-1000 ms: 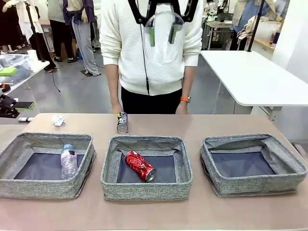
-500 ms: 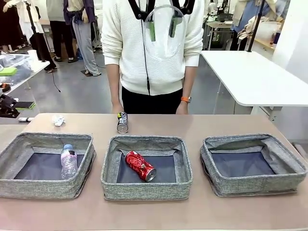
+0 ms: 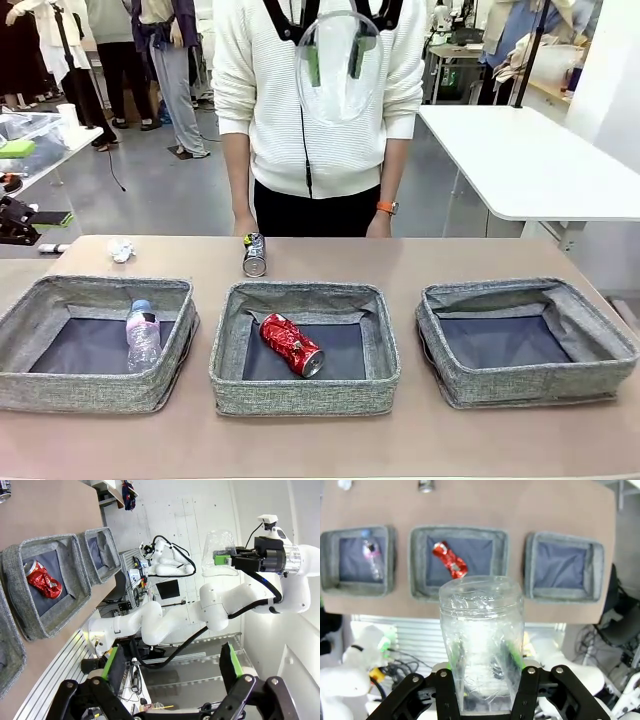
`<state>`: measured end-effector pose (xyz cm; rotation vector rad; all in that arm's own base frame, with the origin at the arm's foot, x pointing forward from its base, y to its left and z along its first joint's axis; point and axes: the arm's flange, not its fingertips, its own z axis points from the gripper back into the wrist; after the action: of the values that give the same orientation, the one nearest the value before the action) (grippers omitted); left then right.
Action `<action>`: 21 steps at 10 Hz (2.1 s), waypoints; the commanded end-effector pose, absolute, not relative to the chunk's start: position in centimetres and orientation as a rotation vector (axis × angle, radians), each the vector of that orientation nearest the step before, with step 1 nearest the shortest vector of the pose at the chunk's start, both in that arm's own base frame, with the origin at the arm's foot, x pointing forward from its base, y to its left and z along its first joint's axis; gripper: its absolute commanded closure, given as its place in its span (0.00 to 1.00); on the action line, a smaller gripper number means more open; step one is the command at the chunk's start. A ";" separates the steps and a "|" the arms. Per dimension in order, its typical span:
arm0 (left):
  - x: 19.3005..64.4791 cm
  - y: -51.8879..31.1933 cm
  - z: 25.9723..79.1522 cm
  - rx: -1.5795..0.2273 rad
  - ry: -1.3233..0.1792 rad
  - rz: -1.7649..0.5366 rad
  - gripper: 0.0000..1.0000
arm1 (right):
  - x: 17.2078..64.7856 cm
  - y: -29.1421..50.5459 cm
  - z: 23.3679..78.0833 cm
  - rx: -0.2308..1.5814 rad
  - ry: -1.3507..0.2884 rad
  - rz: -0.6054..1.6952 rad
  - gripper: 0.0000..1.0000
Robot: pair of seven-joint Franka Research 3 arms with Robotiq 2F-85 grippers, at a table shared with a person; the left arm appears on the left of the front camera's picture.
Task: Sort the waste into the appropriate baskets.
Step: Place the picked waste into the Fabric basket indicated by the person.
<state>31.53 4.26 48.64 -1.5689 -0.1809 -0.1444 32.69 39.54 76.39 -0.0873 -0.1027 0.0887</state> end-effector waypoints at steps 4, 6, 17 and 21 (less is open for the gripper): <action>31.4 4.3 48.8 -1.576 -0.192 -0.165 0.02 | 32.4 39.5 76.5 -0.081 -0.105 0.089 0.59; 31.4 4.3 48.8 -1.576 -0.192 -0.165 0.02 | 32.4 39.5 76.5 -0.081 -0.105 0.089 0.59; 31.4 4.3 48.8 -1.576 -0.192 -0.165 0.02 | 32.4 39.5 76.5 -0.081 -0.105 0.089 0.59; 29.3 9.1 51.8 -1.107 -0.155 -0.172 0.02 | 33.0 43.0 72.2 0.136 -0.190 0.452 0.59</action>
<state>30.70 6.51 49.99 -1.3402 -0.1622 -0.1722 33.30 42.21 75.59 0.0048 -0.1583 0.2516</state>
